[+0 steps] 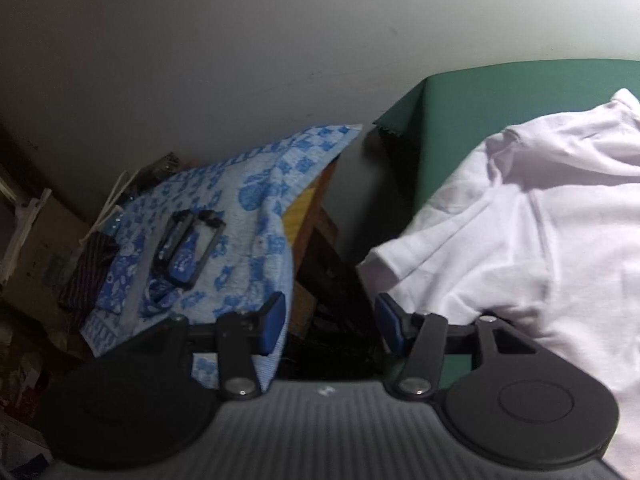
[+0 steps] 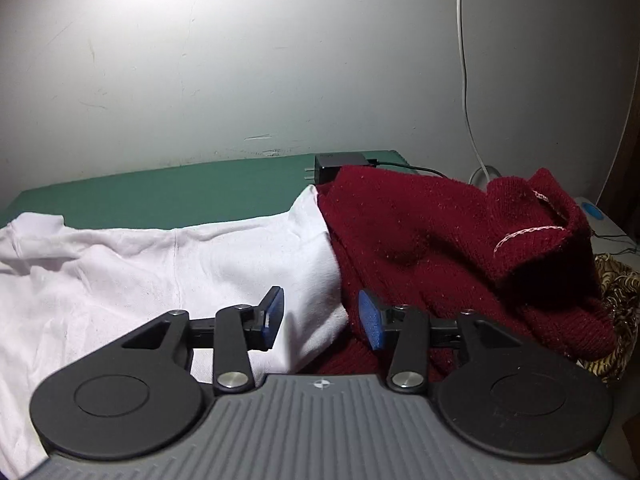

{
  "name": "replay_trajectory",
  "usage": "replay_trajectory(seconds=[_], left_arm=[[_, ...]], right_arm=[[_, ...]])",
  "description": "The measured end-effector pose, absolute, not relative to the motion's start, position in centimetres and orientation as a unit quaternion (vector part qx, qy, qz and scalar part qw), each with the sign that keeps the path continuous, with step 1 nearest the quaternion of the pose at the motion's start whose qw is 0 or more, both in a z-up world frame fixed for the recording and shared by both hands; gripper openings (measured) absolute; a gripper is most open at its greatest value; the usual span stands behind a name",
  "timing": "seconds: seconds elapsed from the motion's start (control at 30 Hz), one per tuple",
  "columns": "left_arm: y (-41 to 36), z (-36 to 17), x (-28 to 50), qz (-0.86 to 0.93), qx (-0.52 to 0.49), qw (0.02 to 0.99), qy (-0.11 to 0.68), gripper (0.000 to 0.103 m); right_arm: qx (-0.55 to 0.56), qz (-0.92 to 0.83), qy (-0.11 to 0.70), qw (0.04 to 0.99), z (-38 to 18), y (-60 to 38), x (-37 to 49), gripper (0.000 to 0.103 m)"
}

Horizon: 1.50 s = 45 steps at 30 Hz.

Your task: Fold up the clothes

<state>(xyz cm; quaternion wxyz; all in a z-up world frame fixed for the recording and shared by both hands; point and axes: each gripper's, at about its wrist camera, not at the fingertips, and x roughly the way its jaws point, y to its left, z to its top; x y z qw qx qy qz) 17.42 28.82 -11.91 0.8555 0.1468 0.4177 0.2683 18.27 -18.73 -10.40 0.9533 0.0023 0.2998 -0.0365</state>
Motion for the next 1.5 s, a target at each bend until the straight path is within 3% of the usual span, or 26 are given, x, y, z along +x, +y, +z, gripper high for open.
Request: replay_trajectory(seconds=[0.3,0.4,0.47,0.5,0.53,0.67,0.73,0.87,0.97,1.03,1.17,1.27,1.37,1.5], left_arm=[[32.0,-7.6,15.9,0.281,0.123,0.868,0.389,0.058],[29.6,-8.0,15.8,0.218,0.113,0.887,0.392,0.059],[27.8,-9.1,16.7,0.181,0.106,0.890,0.405,0.060],[26.9,-9.7,17.1,0.162,0.103,0.891,0.411,0.062],[26.0,-10.3,17.5,0.143,0.099,0.892,0.416,0.062],[25.1,-12.8,21.7,0.173,0.109,0.876,0.436,0.062],[26.2,-12.7,23.4,0.189,0.093,0.873,0.439,0.062],[27.9,-12.7,26.9,0.275,0.113,0.845,0.444,0.060],[28.5,-12.6,28.8,0.315,0.122,0.825,0.453,0.048],[27.4,-11.6,28.4,0.281,0.110,0.848,0.436,0.047],[23.0,-11.2,27.5,0.188,0.125,0.881,0.415,0.060],[22.7,-12.4,30.1,0.220,0.138,0.872,0.414,0.060],[22.3,-13.5,32.7,0.253,0.150,0.861,0.414,0.079],[23.1,-14.4,36.1,0.315,0.184,0.831,0.421,0.079]], right_arm=[[-0.018,0.033,0.218,0.975,-8.4,-16.2,18.3,0.044],[0.009,0.096,0.298,0.950,-10.0,-16.3,20.7,0.030],[0.034,0.071,0.328,0.941,-10.9,-17.6,22.1,0.027],[0.056,0.050,0.335,0.939,-11.2,-18.7,22.4,0.017],[0.078,0.035,0.337,0.938,-11.3,-19.7,22.5,0.000],[0.156,0.014,0.324,0.933,-10.5,-21.9,22.0,0.000],[0.123,0.015,0.300,0.946,-9.4,-20.4,20.7,0.019],[0.062,0.101,0.287,0.951,-7.8,-16.8,19.5,0.018],[0.037,0.146,0.322,0.935,-8.3,-14.0,20.8,0.016],[0.017,0.171,0.344,0.923,-9.1,-12.6,22.2,0.016],[-0.017,0.189,0.381,0.905,-10.8,-10.7,25.5,0.016],[-0.005,0.154,0.390,0.908,-12.2,-11.6,28.6,0.016],[0.018,0.101,0.379,0.919,-13.2,-13.2,31.1,0.016],[0.046,0.095,0.360,0.927,-13.0,-14.4,31.3,0.016]])
